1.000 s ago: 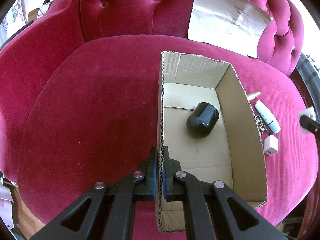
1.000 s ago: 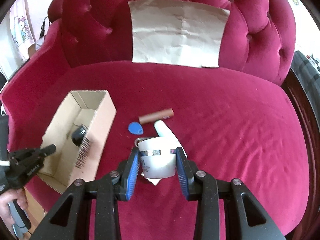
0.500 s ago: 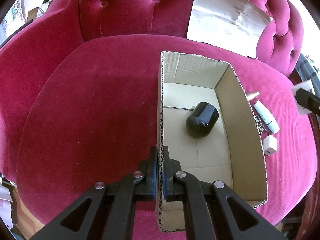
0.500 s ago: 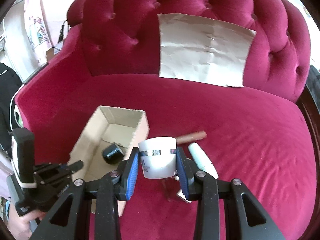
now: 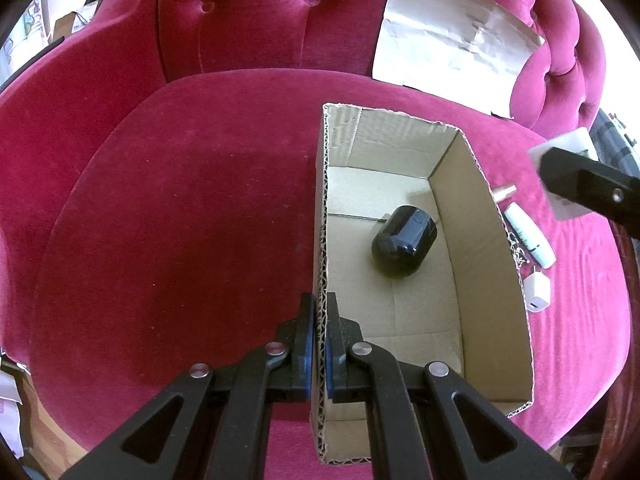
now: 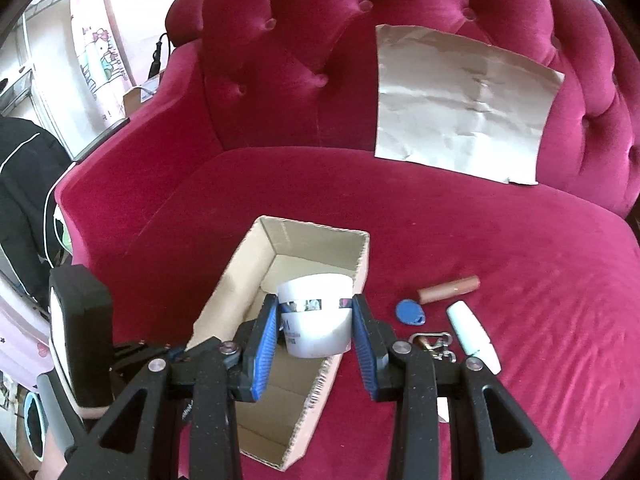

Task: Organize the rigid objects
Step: 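Drop the white jar into the box with the right tool while the left holds the box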

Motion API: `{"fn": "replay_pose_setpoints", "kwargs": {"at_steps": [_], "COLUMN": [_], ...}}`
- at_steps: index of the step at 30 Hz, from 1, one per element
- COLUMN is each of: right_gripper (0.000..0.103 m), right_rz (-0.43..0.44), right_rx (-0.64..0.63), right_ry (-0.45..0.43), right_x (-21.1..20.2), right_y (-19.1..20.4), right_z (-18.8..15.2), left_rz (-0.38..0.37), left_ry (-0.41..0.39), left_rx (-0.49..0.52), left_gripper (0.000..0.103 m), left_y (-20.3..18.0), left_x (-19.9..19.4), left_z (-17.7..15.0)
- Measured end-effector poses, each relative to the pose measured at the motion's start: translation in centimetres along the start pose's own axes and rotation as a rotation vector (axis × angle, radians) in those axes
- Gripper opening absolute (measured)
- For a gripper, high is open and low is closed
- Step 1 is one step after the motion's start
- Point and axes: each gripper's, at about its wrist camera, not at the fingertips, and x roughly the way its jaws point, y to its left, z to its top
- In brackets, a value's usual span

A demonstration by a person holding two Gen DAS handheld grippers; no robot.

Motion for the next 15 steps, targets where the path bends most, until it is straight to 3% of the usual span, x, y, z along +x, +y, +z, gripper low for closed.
{"fn": "replay_pose_setpoints", "kwargs": {"at_steps": [15], "right_gripper": [0.038], "right_rz": [0.037], "right_rx": [-0.01], "right_ry": [0.07], "right_x": [4.5], "right_y": [2.3], "right_z": [-1.7], "left_rz": [-0.006], "left_ry": [0.002], "left_rx": [-0.003], "left_gripper": [0.004], "left_y": [0.2], "left_x": [0.1], "left_z": [0.1]}}
